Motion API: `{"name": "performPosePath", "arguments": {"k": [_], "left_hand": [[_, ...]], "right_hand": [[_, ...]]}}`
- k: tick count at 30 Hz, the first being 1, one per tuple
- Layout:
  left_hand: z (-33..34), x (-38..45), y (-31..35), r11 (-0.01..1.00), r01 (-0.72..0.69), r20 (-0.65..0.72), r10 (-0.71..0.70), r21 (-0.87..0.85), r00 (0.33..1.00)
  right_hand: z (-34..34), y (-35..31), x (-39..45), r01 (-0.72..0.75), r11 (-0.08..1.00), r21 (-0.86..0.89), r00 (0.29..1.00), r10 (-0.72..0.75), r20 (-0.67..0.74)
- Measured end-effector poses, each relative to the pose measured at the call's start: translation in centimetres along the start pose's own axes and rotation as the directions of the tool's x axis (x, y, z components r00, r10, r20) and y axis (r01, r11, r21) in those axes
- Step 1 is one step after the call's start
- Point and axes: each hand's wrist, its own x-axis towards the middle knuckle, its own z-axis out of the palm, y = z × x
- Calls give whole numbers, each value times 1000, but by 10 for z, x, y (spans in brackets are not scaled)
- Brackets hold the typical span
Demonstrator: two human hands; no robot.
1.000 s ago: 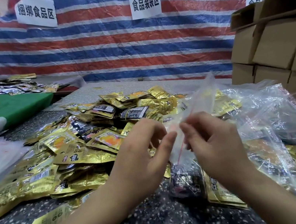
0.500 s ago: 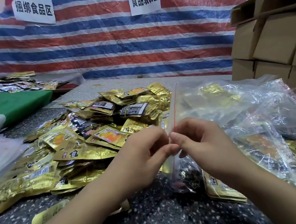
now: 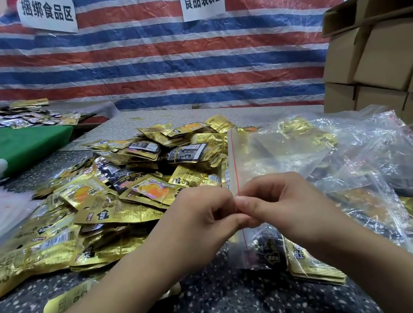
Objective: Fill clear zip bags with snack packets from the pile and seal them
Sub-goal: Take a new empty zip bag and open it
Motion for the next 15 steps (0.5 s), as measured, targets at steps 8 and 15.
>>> {"name": "performPosePath", "arguments": {"k": [8,15], "left_hand": [[-2,-1,-1,1000,-1,76,2,-18,997],[-4,-2,-1,999,8,129,-3,-39,992]], "right_hand": [[-3,3,1,-31,999,-19,999,31,26],[-4,4,1,-19,998,-59,1000,18,-7]]}}
